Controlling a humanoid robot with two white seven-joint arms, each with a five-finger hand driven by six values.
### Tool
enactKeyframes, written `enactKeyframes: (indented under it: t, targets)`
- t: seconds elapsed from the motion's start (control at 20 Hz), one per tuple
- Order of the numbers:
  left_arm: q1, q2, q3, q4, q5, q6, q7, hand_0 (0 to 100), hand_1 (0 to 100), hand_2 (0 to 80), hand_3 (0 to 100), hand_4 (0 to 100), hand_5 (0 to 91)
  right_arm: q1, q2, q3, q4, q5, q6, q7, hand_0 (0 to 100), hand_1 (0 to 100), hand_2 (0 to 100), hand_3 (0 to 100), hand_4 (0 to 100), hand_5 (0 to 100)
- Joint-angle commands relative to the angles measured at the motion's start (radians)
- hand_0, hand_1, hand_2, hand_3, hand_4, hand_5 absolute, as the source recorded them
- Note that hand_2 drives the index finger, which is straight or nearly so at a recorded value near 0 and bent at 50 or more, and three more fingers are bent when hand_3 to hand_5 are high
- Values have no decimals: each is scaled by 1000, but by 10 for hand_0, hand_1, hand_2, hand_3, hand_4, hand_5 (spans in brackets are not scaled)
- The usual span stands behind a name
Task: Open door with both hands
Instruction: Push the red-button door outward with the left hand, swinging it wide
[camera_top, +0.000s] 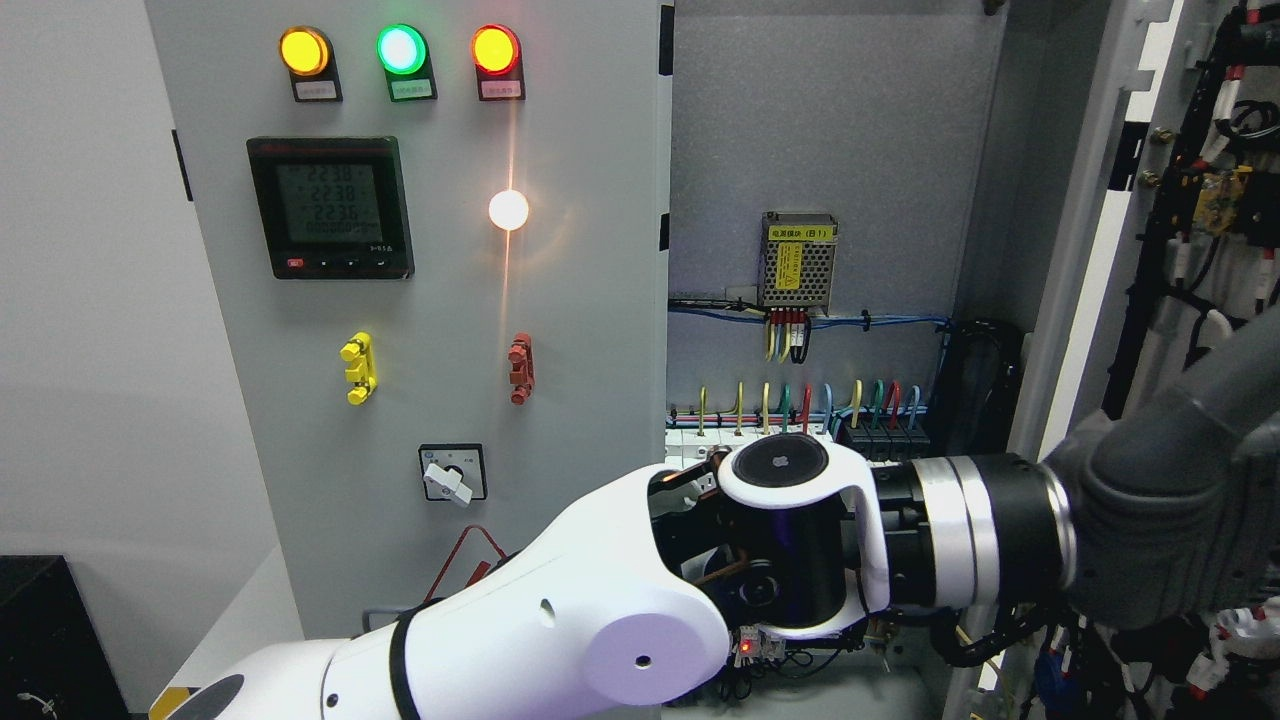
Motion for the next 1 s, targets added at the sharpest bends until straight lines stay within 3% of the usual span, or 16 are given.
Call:
enactKeyframes:
  t: [0.0,0.95]
  targets:
    - [-16,-114,-2,96,-14,-5,1,0,0,0,0,0,0,0,0,-8,0,-9,0,0,0,0,0,0,0,0]
    - [-45,-123,-33,230,-2,-8,1,0,0,0,0,0,0,0,0,-8,0,-8,1,0,0,0,0,0,0,0]
